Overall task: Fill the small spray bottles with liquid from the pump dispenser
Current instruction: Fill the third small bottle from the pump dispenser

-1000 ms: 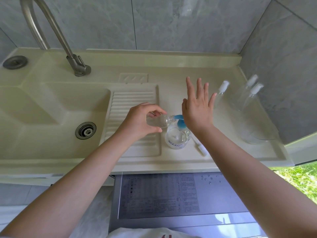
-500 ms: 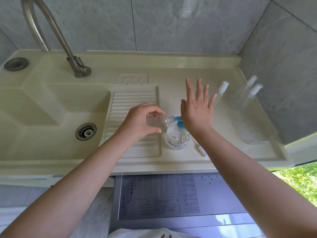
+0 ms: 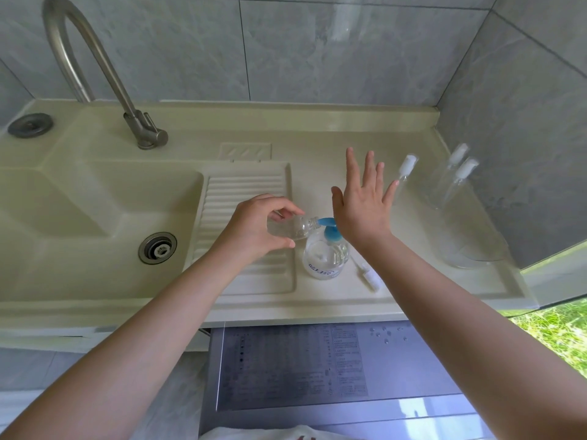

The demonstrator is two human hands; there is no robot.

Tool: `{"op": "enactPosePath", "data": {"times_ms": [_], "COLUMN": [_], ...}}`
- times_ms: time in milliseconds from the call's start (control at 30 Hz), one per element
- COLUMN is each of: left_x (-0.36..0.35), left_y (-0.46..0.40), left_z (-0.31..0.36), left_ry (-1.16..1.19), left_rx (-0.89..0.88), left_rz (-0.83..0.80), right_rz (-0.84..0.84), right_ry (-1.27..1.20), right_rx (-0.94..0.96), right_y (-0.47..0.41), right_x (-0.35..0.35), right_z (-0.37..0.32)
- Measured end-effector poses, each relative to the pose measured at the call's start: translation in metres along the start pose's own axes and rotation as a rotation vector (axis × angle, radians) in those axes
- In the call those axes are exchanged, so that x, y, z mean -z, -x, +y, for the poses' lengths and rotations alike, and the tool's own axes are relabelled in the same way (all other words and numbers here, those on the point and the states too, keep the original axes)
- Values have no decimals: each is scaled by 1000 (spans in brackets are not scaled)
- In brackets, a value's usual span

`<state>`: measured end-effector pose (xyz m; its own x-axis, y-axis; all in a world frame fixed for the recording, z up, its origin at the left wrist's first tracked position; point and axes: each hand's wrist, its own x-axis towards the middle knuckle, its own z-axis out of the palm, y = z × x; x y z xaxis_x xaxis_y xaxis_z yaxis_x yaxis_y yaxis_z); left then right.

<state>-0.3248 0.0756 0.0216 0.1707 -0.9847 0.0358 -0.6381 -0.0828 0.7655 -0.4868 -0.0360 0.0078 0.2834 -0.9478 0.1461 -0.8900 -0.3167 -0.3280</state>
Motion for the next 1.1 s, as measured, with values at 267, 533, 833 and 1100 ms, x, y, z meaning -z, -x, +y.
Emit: {"op": "enactPosePath", "data": {"times_ms": [267, 533, 833, 1100], "left_x": [0, 0, 1, 1], "left_y": [0, 1, 0, 0], "left_z": [1, 3, 4, 3], "left_ry": [-10, -9, -1, -11], "left_rx": [0, -7, -11, -14], "left_rz": [-6, -1, 5, -2], "right_rz": [25, 4, 67, 88], "right_ry": [107, 38, 63, 142], "right_rx": [31, 22, 23, 49], "right_y": [0, 0, 0, 4], "right_x": [-5, 6, 4, -4], "right_z": [-5, -4, -6, -5]}}
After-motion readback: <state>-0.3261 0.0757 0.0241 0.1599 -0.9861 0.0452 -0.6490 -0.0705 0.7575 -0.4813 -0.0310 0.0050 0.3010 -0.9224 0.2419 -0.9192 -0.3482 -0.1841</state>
